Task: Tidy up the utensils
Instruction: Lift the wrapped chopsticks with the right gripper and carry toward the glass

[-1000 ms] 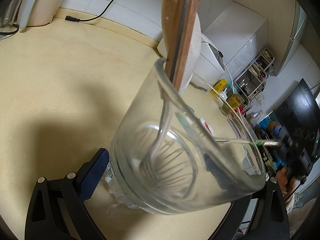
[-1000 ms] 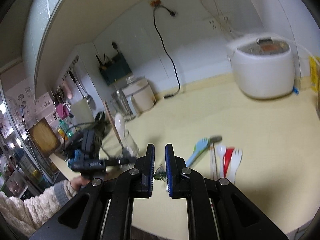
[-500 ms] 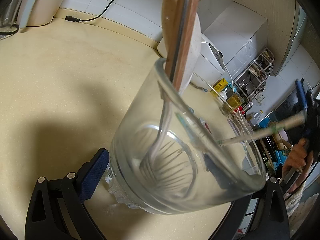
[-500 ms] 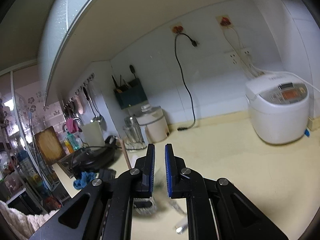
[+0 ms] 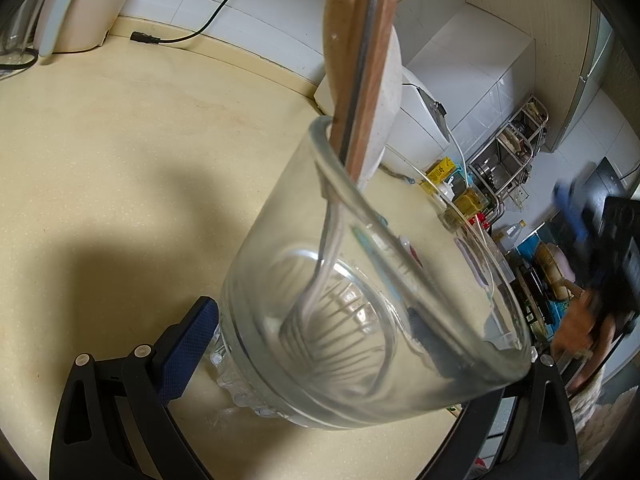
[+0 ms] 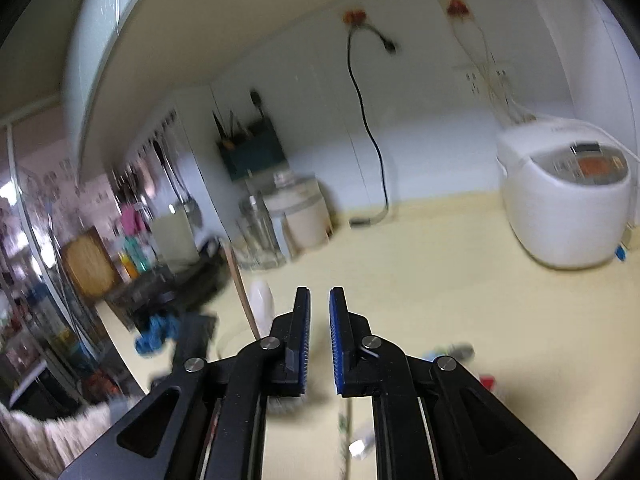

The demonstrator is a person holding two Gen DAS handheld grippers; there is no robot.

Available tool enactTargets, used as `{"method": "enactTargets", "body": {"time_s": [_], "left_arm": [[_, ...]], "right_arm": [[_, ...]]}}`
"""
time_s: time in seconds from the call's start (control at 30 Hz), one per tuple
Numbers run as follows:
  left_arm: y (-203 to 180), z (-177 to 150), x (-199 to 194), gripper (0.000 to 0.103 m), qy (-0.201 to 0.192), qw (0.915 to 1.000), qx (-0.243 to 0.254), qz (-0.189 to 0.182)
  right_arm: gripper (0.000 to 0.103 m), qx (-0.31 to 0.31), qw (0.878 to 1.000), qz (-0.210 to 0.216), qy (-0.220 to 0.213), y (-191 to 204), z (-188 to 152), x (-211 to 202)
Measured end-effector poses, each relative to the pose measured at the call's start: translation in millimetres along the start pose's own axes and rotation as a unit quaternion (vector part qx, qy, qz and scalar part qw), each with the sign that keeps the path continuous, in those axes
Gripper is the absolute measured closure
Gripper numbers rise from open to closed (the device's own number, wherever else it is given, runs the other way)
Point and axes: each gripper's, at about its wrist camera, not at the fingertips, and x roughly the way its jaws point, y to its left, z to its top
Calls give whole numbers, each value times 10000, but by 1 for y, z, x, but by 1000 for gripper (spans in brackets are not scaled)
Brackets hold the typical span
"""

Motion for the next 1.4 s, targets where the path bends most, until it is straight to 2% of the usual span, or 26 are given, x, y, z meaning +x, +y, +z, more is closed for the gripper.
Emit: {"method": "enactTargets", "body": {"time_s": [0.2, 0.33, 0.4, 0.63, 0.8, 1.03, 1.23, 1.4], "left_arm": [[0, 0, 0, 4, 0, 10000, 0, 0], [0, 0, 0, 4, 1, 10000, 0, 1], [0, 0, 0, 4, 2, 10000, 1, 2], [0, 0, 0, 4, 1, 10000, 0, 0], [0, 0, 0, 4, 1, 10000, -1, 0], [0, 0, 0, 4, 1, 10000, -1, -1], [0, 0, 0, 4, 1, 10000, -1, -1], [0, 0, 0, 4, 2, 10000, -1, -1]], "right_arm": [[75, -159, 9977, -30, 651, -9, -62, -19], [75, -389, 9931, -248, 1079, -8, -100, -35], [74, -395, 9913, -226, 1237, -7, -111, -39], [73, -1207, 9741, -567, 1826, 20, -158, -45], [73, -1333, 9723, -773, 1760, 28, -173, -40], [73, -1655, 9648, -1051, 1751, 35, -182, -21], [76, -1811, 9634, -1164, 1595, 35, -183, -19], [89, -1755, 9648, -1164, 1579, 31, -180, -20]]}}
